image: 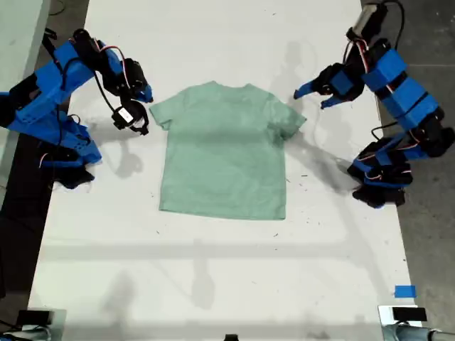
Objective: Fold t-shirt
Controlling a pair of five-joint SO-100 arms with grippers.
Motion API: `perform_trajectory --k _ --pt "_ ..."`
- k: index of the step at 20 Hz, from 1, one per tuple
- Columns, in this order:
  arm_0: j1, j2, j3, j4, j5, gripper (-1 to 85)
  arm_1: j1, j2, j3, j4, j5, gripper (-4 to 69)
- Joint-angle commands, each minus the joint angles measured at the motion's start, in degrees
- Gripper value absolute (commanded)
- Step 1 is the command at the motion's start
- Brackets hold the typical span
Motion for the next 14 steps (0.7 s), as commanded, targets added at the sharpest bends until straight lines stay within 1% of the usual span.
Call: perform_trajectory --k 1,4,10,14 --pt "-0.26 0.18 -3.08 -0.44 0.35 0.0 1.67 0.79 2.02 -1.32 0.62 38.3" --pt "0.26 0.18 -2.81 -0.53 0.35 0.1 2.81 1.41 7.47 -5.45 0.62 39.1" --pt "0.97 0.18 -1.32 -0.88 0.09 0.1 5.19 1.93 25.22 -21.88 0.53 38.9" --pt "1.05 0.18 -0.97 -1.32 0.09 0.1 6.68 0.79 31.73 -29.0 0.35 38.8"
